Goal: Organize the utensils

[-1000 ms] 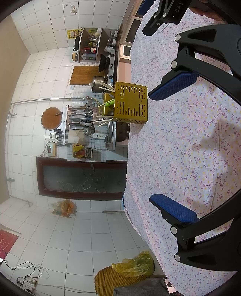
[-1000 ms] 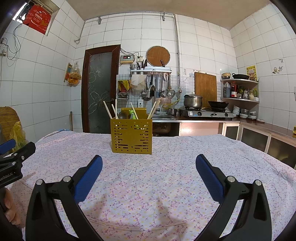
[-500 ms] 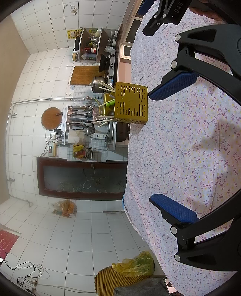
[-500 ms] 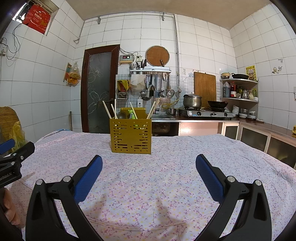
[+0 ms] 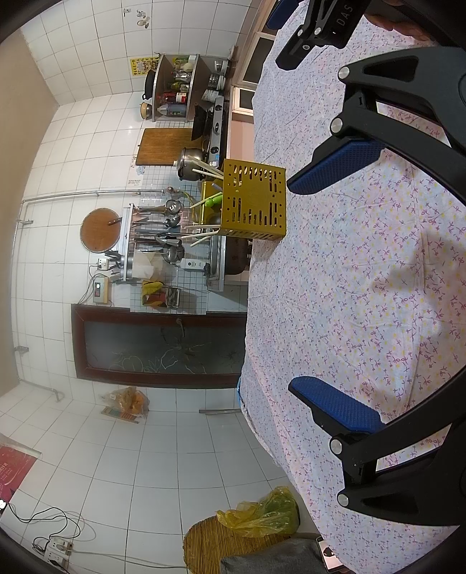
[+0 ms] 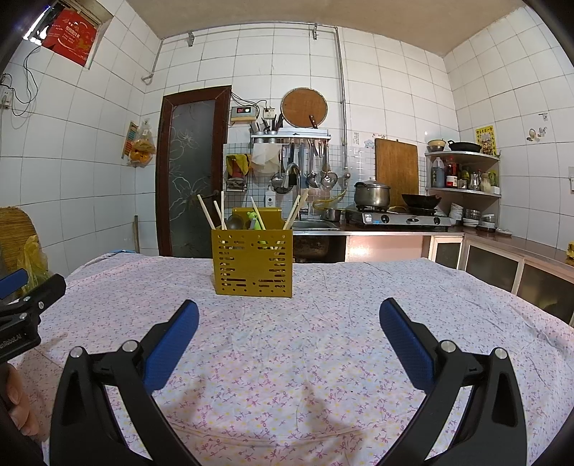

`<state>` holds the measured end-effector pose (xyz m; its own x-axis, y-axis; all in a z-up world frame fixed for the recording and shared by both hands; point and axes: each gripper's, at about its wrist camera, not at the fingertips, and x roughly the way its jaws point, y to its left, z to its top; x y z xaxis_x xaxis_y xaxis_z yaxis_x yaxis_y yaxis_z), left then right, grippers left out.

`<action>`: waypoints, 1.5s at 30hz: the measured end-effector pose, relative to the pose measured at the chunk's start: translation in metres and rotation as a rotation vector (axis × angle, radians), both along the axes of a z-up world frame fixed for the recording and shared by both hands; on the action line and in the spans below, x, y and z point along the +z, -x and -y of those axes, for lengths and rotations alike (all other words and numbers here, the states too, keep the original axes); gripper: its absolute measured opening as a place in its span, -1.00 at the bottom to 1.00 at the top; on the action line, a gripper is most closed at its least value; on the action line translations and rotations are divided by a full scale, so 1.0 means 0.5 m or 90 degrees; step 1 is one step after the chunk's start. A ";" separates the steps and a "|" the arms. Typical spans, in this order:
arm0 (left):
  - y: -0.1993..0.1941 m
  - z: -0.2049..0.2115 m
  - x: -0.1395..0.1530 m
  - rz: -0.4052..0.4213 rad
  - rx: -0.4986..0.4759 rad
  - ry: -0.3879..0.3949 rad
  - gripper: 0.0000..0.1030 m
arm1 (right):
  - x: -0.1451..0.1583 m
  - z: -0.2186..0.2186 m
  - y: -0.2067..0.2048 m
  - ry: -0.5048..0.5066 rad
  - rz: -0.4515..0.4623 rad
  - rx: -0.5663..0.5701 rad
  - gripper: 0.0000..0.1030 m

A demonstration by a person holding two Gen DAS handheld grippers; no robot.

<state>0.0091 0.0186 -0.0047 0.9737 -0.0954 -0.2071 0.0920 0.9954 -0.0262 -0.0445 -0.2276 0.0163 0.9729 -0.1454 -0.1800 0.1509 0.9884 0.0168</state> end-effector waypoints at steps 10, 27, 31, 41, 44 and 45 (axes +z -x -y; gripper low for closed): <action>0.001 0.000 -0.001 0.000 0.000 0.000 0.90 | -0.001 0.008 0.001 0.000 -0.001 -0.002 0.91; 0.001 0.001 -0.003 0.001 0.000 0.000 0.90 | -0.001 0.011 0.001 0.000 -0.001 -0.002 0.91; 0.002 0.001 -0.004 0.002 0.000 0.000 0.90 | -0.001 0.009 0.001 0.000 -0.001 -0.002 0.91; 0.002 0.001 -0.005 0.002 0.001 0.000 0.90 | -0.001 0.010 0.001 0.000 -0.001 -0.002 0.91; 0.001 0.001 -0.005 0.003 0.000 0.000 0.90 | -0.001 0.010 0.001 -0.001 -0.001 -0.002 0.91; 0.002 0.001 -0.005 0.003 0.000 -0.001 0.90 | -0.001 0.010 0.001 -0.001 -0.001 -0.002 0.91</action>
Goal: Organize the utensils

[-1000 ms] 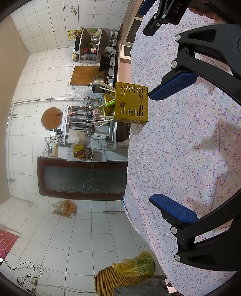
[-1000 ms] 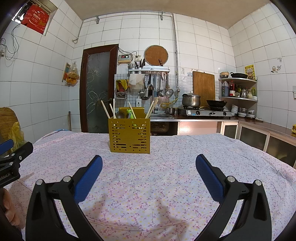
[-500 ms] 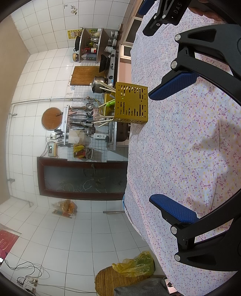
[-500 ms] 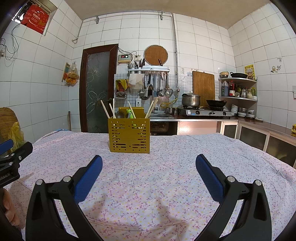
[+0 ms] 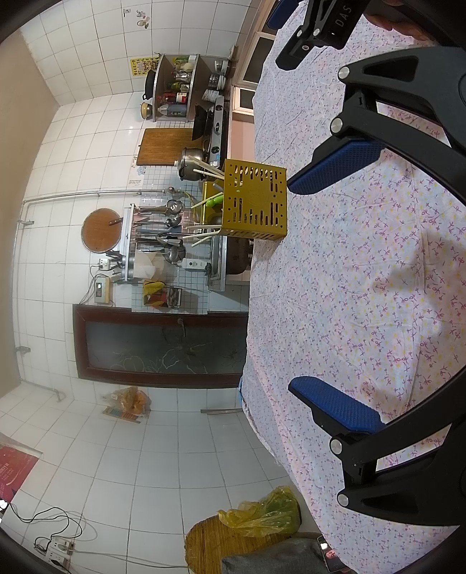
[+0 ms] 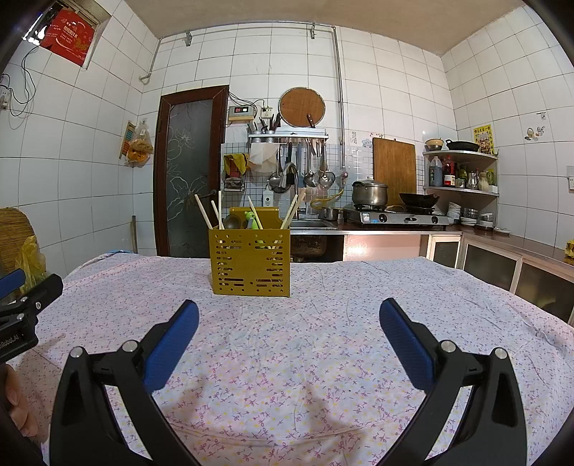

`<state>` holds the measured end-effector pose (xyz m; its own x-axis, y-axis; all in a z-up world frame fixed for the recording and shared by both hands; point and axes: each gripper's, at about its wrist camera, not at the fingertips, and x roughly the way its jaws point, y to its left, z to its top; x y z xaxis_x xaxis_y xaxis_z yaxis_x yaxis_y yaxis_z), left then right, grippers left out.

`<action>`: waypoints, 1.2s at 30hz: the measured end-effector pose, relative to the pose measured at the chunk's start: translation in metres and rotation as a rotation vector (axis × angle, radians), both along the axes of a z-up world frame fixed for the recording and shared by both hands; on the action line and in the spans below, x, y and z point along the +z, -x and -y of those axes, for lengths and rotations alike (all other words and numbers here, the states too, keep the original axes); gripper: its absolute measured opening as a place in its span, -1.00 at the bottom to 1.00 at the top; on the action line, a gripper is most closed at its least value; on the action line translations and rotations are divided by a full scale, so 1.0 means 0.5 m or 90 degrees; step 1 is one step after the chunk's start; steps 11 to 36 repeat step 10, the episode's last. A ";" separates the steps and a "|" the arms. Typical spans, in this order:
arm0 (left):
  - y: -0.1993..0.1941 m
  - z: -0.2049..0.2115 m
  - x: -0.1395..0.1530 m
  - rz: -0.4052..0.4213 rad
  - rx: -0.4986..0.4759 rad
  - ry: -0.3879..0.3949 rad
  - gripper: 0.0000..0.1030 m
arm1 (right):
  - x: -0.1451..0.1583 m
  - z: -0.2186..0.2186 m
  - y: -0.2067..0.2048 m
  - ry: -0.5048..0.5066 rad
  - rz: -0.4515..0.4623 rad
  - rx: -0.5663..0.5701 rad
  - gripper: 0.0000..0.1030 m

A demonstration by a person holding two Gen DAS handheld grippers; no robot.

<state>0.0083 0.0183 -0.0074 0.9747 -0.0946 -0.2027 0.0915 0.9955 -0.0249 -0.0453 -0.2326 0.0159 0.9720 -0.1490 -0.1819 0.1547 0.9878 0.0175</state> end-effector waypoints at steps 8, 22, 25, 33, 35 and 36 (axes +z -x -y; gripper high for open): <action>0.001 0.001 0.002 -0.001 -0.001 0.000 0.90 | 0.000 0.004 0.001 -0.001 0.000 -0.001 0.91; 0.001 0.001 0.001 -0.001 -0.001 0.000 0.90 | 0.000 0.006 0.001 -0.001 0.000 -0.001 0.91; 0.001 0.001 0.001 -0.001 -0.001 0.000 0.90 | 0.000 0.006 0.001 -0.001 0.000 -0.001 0.91; 0.001 0.001 0.001 -0.001 -0.001 0.000 0.90 | 0.000 0.006 0.001 -0.001 0.000 -0.001 0.91; 0.001 0.001 0.001 -0.001 -0.001 0.000 0.90 | 0.000 0.006 0.001 -0.001 0.000 -0.001 0.91; 0.001 0.001 0.001 -0.001 -0.001 0.000 0.90 | 0.000 0.006 0.001 -0.001 0.000 -0.001 0.91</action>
